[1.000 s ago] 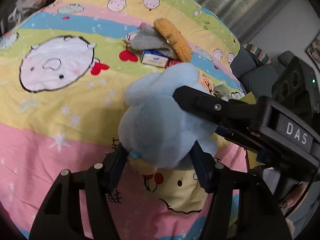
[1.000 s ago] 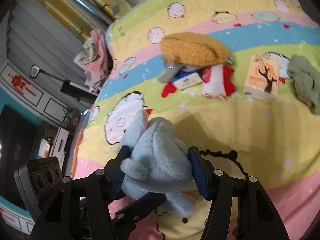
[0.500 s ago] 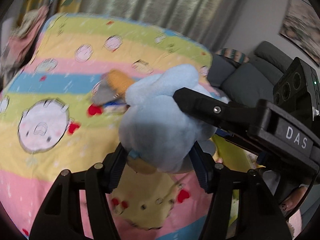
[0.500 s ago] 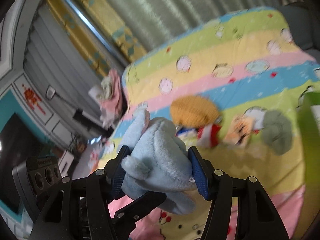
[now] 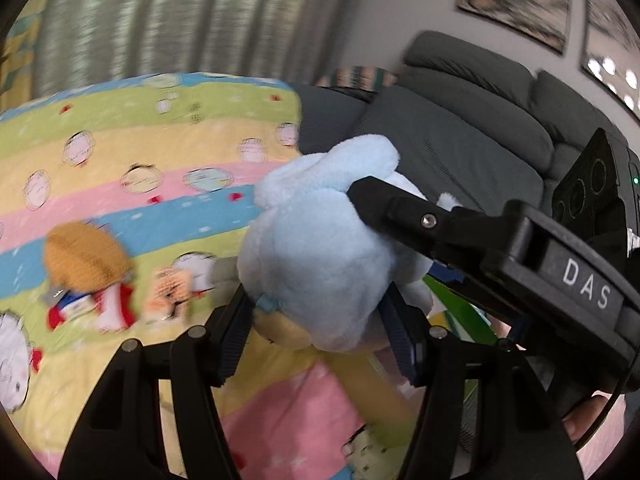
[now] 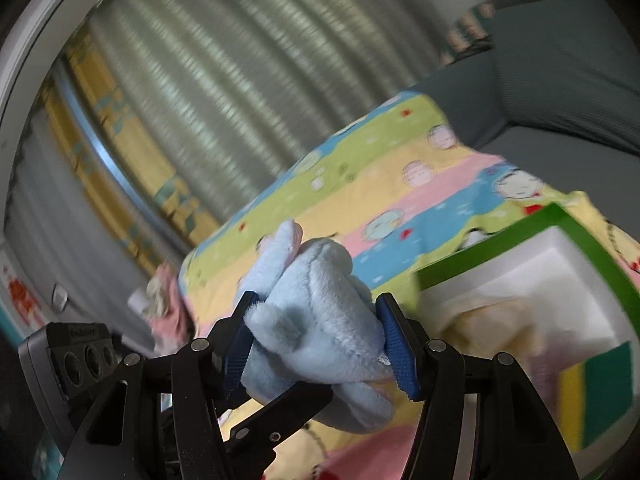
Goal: Organize soft objects
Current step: 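Lower the plush into the box and open the right tool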
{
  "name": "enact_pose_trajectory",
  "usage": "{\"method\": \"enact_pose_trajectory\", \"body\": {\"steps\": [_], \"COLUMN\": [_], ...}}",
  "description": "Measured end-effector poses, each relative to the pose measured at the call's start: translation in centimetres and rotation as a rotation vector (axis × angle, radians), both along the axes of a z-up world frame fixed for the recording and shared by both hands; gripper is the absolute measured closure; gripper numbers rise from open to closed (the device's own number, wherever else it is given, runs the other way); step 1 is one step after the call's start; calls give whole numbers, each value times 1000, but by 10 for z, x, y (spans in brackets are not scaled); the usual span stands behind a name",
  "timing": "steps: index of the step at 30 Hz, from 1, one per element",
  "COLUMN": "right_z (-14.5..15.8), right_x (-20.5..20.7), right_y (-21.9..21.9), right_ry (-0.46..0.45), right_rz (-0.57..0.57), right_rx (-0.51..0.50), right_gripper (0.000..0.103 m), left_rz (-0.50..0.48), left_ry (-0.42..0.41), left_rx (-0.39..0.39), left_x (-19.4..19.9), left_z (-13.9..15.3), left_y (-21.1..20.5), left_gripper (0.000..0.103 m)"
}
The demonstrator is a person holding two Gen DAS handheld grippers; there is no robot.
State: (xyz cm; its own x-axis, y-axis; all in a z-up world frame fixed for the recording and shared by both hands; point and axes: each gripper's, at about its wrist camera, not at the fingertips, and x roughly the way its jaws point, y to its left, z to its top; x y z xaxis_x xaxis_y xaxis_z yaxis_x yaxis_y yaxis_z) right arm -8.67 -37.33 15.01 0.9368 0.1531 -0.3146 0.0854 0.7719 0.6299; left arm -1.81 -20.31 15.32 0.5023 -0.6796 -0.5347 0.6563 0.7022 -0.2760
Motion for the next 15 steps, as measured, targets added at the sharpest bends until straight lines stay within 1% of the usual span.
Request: {"method": "enact_pose_trajectory", "body": {"steps": [2,4,7,9,12,15], "right_z": [-5,-11,-22,-33,-47,-57], "right_x": [-7,-14,-19,-19,-18,-15], "right_y": [-17,-33,-53,-68,-81,-89], "right_ry": [-5,9,36,47,87,129], "right_rz": [-47,-106,-172,-198,-243,-286], "right_rx": [27,35,61,110,150,165], "right_gripper": [41,41,41,41,41,41], "left_rz": [-48,-88,-154,-184,-204,-235], "left_ry": [-20,-33,6,21,18,58], "left_rx": [18,29,39,63,93,119], "left_x": [-2,-5,-2,1,2,9], "left_z": [1,1,-6,-12,-20,-31], "left_y": [-26,-45,-72,-91,-107,-121], "left_gripper": [42,42,42,42,42,42]}}
